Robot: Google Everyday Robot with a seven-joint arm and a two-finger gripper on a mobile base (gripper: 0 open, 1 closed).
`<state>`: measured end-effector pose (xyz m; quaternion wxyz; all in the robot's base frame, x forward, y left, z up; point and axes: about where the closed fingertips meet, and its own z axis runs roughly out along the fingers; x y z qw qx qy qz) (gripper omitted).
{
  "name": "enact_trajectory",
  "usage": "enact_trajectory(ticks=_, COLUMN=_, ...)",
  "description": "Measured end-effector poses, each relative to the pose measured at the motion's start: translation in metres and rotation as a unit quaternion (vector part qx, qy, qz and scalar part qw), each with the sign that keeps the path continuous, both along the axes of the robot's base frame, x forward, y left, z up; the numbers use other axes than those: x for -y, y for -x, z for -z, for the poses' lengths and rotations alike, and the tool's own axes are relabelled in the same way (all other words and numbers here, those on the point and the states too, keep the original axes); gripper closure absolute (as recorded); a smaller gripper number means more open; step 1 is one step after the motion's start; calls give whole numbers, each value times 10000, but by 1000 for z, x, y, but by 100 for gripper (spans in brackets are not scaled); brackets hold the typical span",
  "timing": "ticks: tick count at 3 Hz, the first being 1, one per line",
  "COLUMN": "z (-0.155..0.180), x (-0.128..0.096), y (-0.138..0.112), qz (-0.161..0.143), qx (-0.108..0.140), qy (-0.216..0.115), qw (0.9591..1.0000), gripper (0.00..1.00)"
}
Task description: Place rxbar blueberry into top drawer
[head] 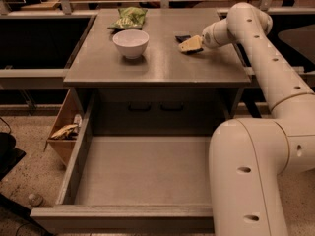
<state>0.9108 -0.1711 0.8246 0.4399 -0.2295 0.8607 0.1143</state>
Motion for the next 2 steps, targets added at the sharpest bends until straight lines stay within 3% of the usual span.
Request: enact_trajectory(ticks=2, z=-12, x=0, y=0, qz=0, qx=1, qy=0, qw=10000, gripper=95)
